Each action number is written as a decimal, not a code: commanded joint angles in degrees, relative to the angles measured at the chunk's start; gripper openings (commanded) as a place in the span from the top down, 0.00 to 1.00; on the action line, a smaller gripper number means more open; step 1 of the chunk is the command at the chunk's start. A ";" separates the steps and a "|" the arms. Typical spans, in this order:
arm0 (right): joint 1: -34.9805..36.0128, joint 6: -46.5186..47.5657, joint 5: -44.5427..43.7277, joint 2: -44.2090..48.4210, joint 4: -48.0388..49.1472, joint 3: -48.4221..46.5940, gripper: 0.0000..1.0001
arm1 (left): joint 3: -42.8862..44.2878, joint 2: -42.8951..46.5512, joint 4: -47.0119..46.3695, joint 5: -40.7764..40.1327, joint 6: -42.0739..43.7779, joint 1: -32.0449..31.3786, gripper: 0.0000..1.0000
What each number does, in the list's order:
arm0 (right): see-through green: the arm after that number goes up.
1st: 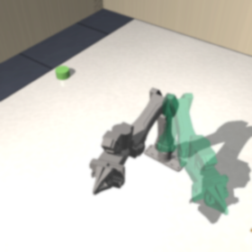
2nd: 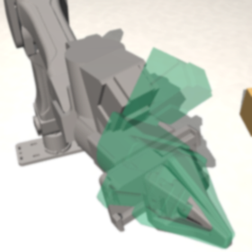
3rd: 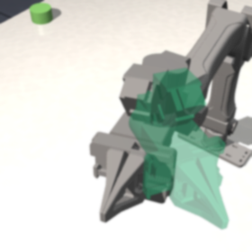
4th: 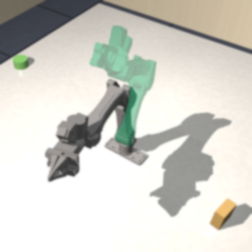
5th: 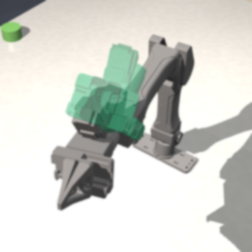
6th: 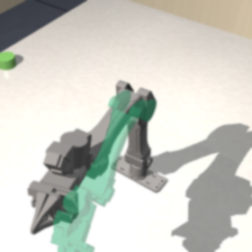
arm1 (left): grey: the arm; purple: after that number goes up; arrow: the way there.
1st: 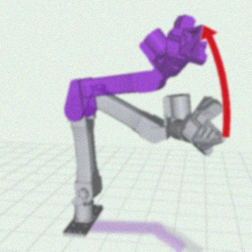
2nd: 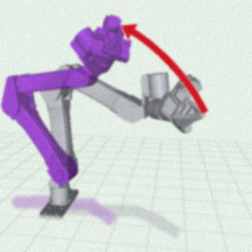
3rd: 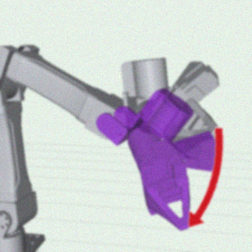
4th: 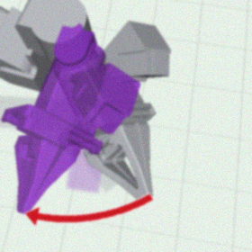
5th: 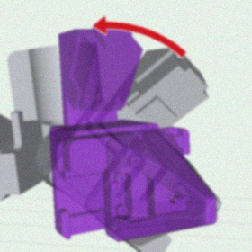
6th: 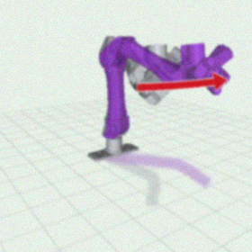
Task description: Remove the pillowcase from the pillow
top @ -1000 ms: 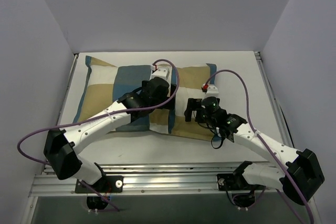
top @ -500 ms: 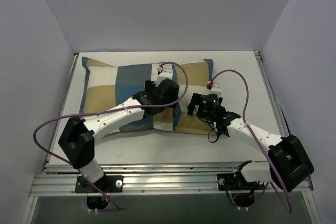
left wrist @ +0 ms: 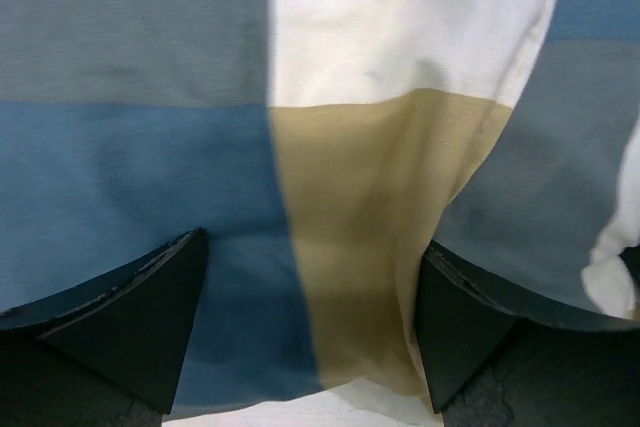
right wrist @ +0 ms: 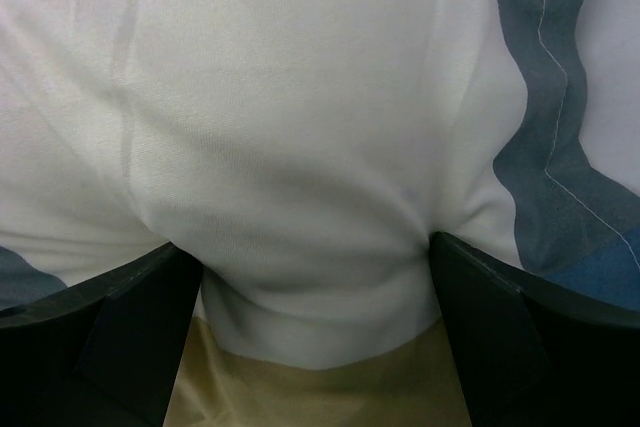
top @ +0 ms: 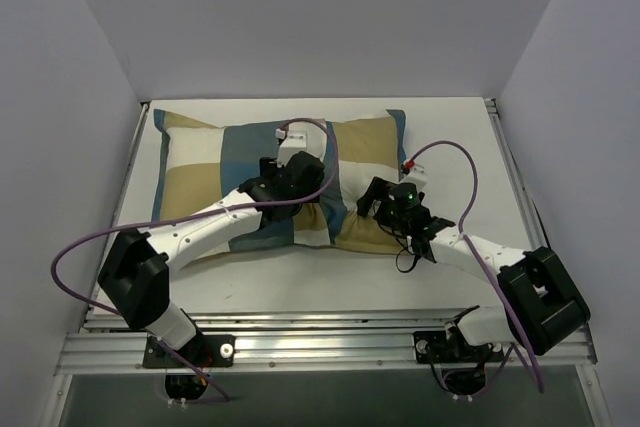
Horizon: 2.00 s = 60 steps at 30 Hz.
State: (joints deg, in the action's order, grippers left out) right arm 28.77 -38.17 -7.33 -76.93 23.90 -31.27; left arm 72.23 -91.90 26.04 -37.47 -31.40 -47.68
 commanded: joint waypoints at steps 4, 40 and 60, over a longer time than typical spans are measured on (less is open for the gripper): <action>-2.06 -1.03 -2.51 -4.28 -10.37 1.82 0.11 | -5.07 7.25 1.56 -1.65 -1.30 3.56 0.14; 25.89 16.02 -20.08 -7.79 -21.88 -30.08 0.11 | -18.61 5.24 -10.13 13.57 -7.54 5.49 0.29; 9.82 10.14 -24.57 -2.38 -26.36 -19.45 0.73 | -23.71 2.78 -9.52 14.80 -11.05 9.53 0.33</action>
State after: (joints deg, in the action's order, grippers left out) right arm 44.16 -28.27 -24.60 -85.43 6.15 -53.30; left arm 52.66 -85.89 5.61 -22.09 -42.00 -40.64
